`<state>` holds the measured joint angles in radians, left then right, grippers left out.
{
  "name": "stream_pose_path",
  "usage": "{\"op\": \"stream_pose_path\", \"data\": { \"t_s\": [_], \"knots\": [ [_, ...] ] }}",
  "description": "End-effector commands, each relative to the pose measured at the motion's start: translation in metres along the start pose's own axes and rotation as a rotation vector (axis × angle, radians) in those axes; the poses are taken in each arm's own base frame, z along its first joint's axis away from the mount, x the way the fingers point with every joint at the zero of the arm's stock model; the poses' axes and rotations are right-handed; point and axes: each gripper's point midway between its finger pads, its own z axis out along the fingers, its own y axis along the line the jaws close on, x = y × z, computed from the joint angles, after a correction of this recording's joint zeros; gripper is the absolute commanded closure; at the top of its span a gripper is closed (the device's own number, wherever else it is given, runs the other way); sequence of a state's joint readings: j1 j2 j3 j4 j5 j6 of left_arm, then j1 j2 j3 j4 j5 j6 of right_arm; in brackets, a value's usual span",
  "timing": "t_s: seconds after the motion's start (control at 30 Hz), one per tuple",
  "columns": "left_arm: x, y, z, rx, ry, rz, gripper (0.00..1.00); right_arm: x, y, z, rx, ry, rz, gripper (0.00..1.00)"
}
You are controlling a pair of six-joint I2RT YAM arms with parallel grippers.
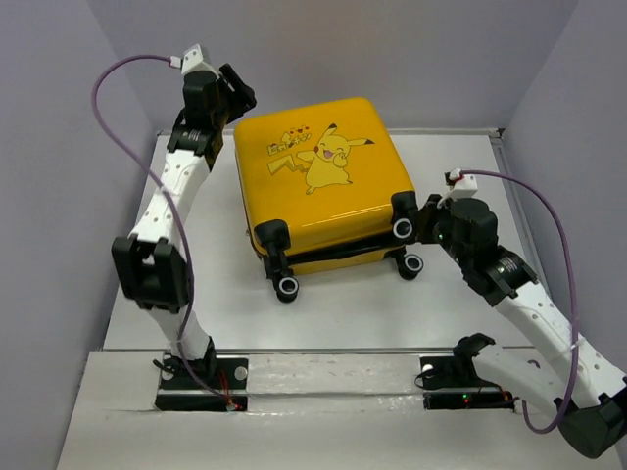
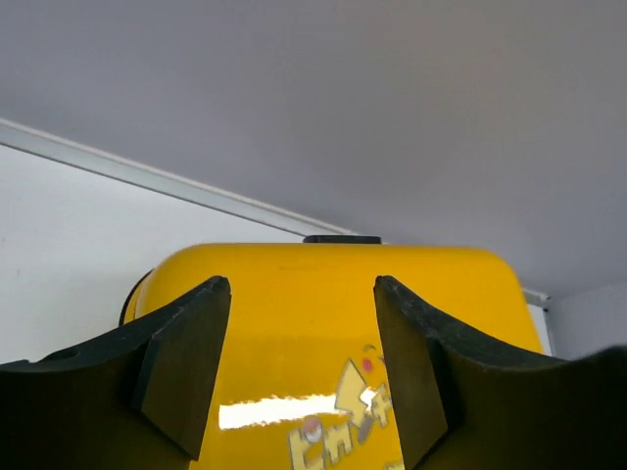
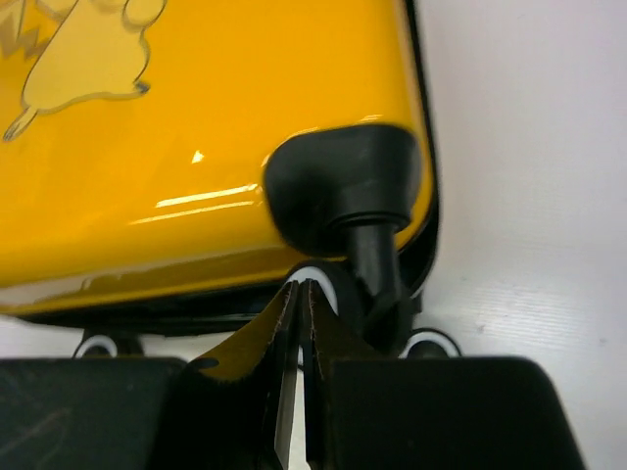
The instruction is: Pack the luggage
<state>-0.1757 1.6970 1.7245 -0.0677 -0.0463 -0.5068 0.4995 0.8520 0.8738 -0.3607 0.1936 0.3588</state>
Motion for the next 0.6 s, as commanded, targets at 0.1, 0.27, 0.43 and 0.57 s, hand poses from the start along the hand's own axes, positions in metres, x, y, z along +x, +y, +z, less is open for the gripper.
{"op": "stream_pose_path", "data": {
  "t_s": [0.1, 0.27, 0.43, 0.57],
  "knots": [
    [0.021, 0.024, 0.093, 0.070, 0.113, 0.021, 0.08, 0.046, 0.082, -0.022, -0.433, 0.233, -0.028, 0.86],
    [0.012, 0.022, 0.139, 0.226, 0.109, -0.008, 0.02, 0.091, 0.072, -0.008, -0.391, 0.380, -0.037, 0.81],
    [0.029, 0.020, 0.166, 0.381, 0.088, 0.049, 0.01, 0.113, 0.056, 0.011, -0.291, 0.444, -0.051, 0.82],
    [0.064, 0.034, 0.185, 0.413, 0.125, 0.039, 0.01, 0.115, 0.040, 0.027, -0.179, 0.439, -0.061, 0.85]
  ]
}}
